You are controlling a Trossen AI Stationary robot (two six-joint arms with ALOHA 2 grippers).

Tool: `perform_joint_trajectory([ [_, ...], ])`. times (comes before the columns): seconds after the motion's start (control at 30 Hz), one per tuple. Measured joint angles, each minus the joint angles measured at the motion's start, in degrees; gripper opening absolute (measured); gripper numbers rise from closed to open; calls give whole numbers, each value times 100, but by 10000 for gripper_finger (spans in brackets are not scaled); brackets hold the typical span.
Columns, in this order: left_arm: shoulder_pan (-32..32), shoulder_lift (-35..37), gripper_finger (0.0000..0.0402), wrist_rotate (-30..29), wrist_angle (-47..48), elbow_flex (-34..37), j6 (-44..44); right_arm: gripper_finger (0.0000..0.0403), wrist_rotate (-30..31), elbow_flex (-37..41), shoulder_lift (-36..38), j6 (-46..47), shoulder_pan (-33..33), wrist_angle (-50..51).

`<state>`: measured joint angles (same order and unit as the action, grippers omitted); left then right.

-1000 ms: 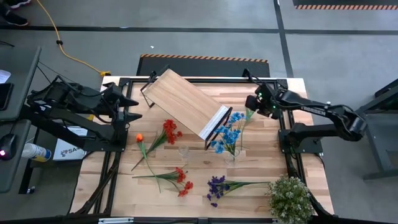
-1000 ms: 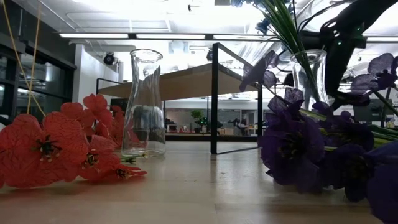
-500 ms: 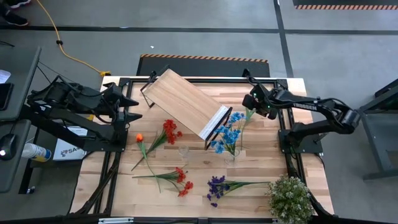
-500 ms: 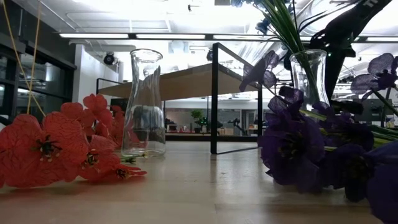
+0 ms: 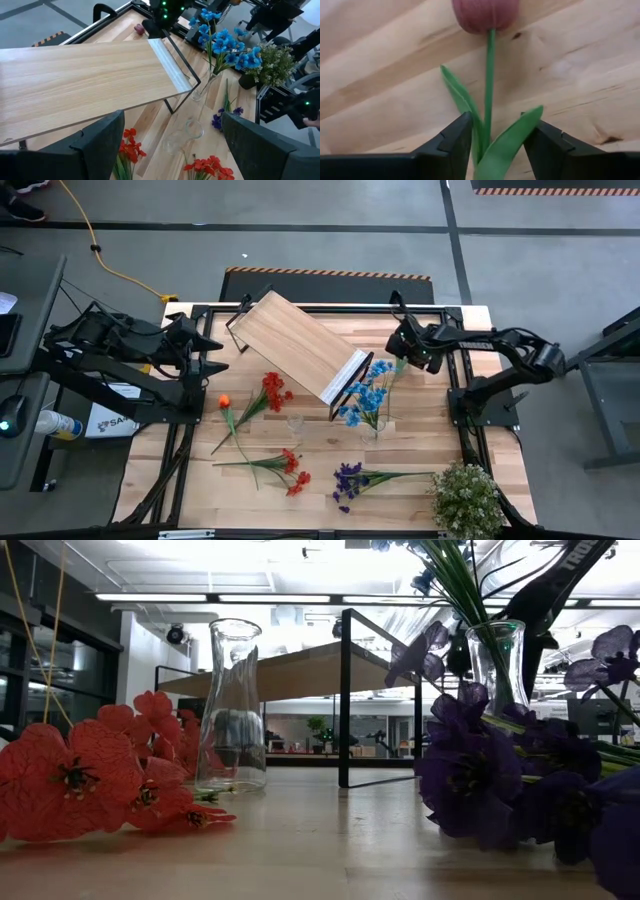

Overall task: Pick and place flowers into a vace then onto a shelf
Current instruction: Put the pink flower into the right transparent vase

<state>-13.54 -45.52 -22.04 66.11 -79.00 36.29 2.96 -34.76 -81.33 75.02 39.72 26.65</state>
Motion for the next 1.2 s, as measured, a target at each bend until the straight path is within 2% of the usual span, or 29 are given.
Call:
perform_joint_trajectory([
  [0.73,1,2,367,-22,2,0,-2,63,-180,-50,-157,-50,-2,7],
  [1.03,1,1,367,-20,2,0,-1,21,-166,-463,-162,-333,-4,211],
  [1.2,0,2,367,-17,2,0,0,4,-28,-782,-160,-486,-4,662],
])
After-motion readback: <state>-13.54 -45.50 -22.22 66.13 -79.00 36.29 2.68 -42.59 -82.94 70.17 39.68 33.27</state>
